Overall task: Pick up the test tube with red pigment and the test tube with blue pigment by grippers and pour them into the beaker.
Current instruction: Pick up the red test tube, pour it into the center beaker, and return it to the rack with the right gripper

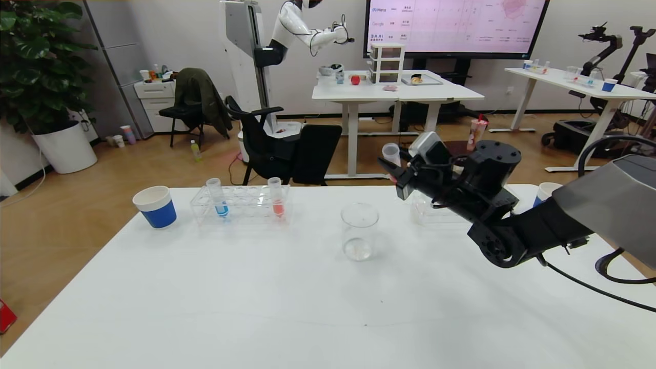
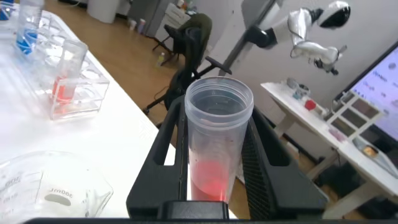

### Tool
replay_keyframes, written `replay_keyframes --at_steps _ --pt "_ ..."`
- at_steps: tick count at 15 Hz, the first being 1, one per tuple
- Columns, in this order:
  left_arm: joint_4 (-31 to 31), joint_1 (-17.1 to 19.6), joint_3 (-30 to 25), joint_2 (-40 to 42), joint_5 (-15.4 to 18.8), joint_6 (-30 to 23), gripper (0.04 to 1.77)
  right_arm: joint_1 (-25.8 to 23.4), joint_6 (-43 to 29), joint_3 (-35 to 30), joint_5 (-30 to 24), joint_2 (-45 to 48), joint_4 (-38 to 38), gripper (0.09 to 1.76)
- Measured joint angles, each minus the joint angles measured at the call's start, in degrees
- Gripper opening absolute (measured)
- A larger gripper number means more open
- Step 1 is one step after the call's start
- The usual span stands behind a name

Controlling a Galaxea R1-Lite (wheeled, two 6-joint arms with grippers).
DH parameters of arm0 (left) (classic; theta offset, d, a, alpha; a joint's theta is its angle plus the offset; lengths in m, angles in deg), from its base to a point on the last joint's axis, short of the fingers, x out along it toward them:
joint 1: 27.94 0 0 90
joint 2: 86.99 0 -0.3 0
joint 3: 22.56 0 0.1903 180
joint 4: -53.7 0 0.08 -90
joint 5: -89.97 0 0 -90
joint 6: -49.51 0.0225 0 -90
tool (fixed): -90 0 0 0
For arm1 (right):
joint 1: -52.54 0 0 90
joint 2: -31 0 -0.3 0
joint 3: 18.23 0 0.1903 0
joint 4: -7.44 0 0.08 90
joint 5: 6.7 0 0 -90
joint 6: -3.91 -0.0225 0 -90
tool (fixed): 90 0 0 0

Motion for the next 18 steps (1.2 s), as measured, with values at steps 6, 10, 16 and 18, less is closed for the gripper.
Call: replay_keyframes --at_steps 6,10,16,18 --pt "0.02 0.0 0.0 0.0 -0.02 -0.02 1.75 0.02 13.92 5.13 -11.0 -4.57 3.25 0.52" --pt "0.02 0.0 0.0 0.0 -0.02 0.0 1.75 -0.33 23.32 10.29 -16.2 -7.86 2.9 0.52" --pt "0.02 0.0 0.0 0.0 0.0 0.0 1.75 -1.18 32.96 15.19 -25.03 -12.19 3.1 0.52" --pt "0.02 0.0 0.0 0.0 0.0 -0.02 1.75 -1.49 35.34 15.47 -27.87 -12.92 3.06 0.52"
